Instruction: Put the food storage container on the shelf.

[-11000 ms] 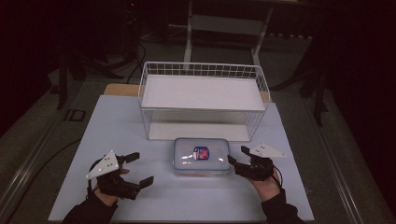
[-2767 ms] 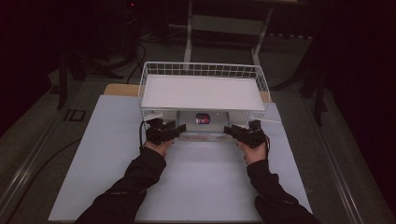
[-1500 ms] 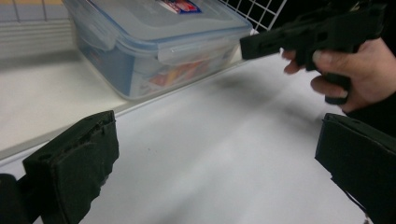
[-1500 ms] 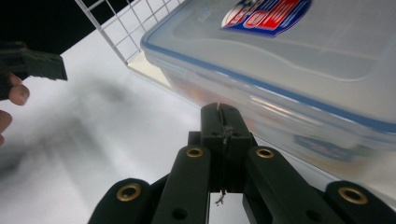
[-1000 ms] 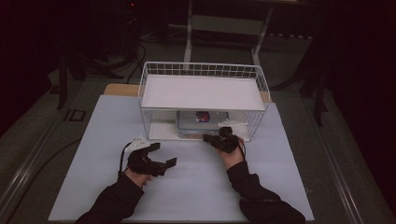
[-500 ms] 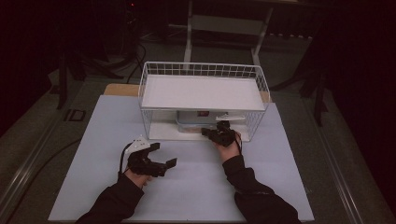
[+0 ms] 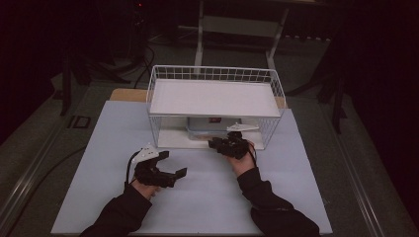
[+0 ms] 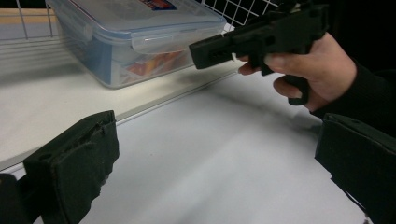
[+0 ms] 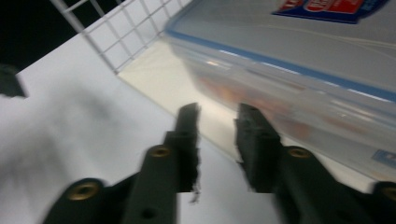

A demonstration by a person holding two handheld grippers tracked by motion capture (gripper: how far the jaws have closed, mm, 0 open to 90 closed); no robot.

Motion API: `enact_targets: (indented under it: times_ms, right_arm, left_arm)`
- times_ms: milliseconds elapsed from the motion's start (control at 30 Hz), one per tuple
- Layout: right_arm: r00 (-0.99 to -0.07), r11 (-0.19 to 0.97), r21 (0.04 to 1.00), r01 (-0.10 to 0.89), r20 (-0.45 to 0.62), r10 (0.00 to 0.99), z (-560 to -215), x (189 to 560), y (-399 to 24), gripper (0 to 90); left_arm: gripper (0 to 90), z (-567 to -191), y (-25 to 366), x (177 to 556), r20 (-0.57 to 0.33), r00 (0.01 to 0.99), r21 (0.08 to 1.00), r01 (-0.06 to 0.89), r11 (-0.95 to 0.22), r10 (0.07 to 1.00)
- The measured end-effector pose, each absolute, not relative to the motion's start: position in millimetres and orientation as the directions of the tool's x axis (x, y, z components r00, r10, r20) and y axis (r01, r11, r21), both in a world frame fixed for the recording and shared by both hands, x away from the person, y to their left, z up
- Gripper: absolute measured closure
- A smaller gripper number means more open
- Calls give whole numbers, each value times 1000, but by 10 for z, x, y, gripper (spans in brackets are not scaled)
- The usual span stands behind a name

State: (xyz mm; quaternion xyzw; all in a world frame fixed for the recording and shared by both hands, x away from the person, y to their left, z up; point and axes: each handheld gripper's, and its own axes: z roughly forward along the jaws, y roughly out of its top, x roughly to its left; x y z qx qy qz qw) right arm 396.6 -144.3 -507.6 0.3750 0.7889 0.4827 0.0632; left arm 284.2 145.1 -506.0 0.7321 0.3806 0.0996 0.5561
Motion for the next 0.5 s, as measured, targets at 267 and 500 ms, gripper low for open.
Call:
enact_targets:
  times_ms: [267, 500]
  right_arm:
    - [-757, 217, 819, 532, 345, 554, -5021, 3774, -1533, 290]
    - [-789, 214, 846, 488, 322, 524, -4955, 3525, -1661, 196]
  left_arm:
    - [0, -5046, 1441, 2825, -268, 698, 893, 439, -101, 664]
    - [0, -5021, 1463, 2770, -258, 706, 899, 426, -104, 659]
